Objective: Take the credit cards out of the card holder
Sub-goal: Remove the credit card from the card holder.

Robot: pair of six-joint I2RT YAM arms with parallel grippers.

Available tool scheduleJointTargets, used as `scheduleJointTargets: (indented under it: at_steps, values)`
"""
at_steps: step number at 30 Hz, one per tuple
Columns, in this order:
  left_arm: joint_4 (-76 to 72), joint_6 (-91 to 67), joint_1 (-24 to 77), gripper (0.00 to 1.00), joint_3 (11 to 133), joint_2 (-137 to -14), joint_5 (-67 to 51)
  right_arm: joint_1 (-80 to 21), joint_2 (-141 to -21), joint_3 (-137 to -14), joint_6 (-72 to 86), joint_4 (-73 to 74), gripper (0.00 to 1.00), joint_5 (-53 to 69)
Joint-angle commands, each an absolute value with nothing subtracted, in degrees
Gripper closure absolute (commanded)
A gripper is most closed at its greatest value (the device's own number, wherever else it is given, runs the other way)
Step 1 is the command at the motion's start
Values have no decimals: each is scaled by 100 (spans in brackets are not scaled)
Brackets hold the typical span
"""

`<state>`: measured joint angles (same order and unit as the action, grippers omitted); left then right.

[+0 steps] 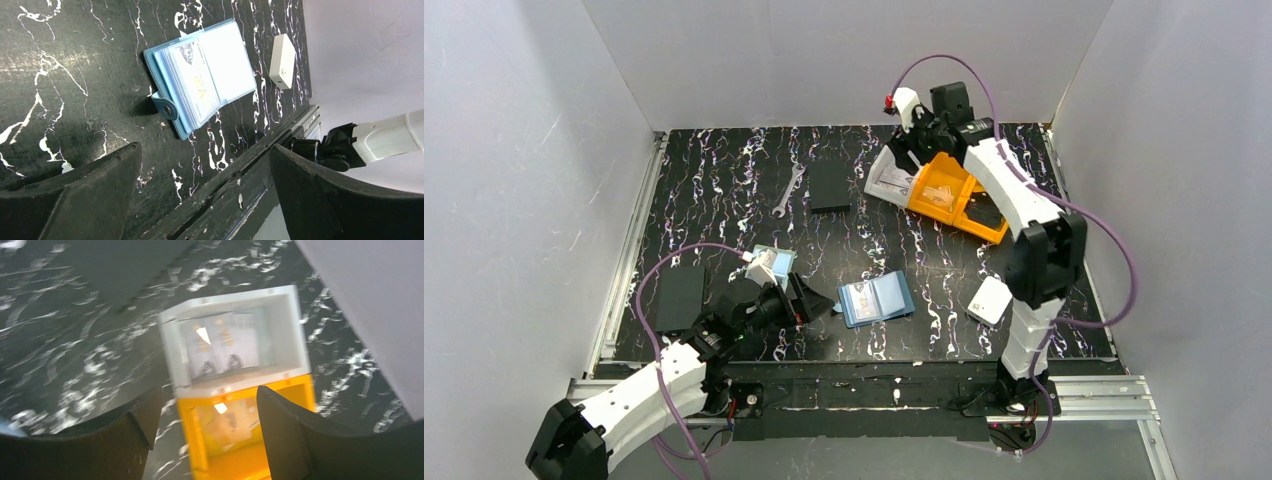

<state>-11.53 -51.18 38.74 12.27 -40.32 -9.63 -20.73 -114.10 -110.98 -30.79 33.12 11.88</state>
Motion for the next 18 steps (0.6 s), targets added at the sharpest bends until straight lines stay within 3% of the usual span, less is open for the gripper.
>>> scheduleJointTargets:
  at_steps: [1,12,16,18]
  values:
    - [-1107,-5259,3841,2,1473,-4008,-1146,-2042,-10365,-9977,-2655,3381,22,2563]
    - [-1214,-5394,3842,2,2169,-4915,-1970,-2035,-8447,-7336,-2014,3094,20,5253]
    - [-1293,-5458,3881,4,2390,-5318,-2026,-2030,-8136,-6102,-1075,2056,20,5965]
    - [-1317,-5468,3921,6,2512,-5548,-2039,-2030,-7912,-5396,-87,862,22,6095]
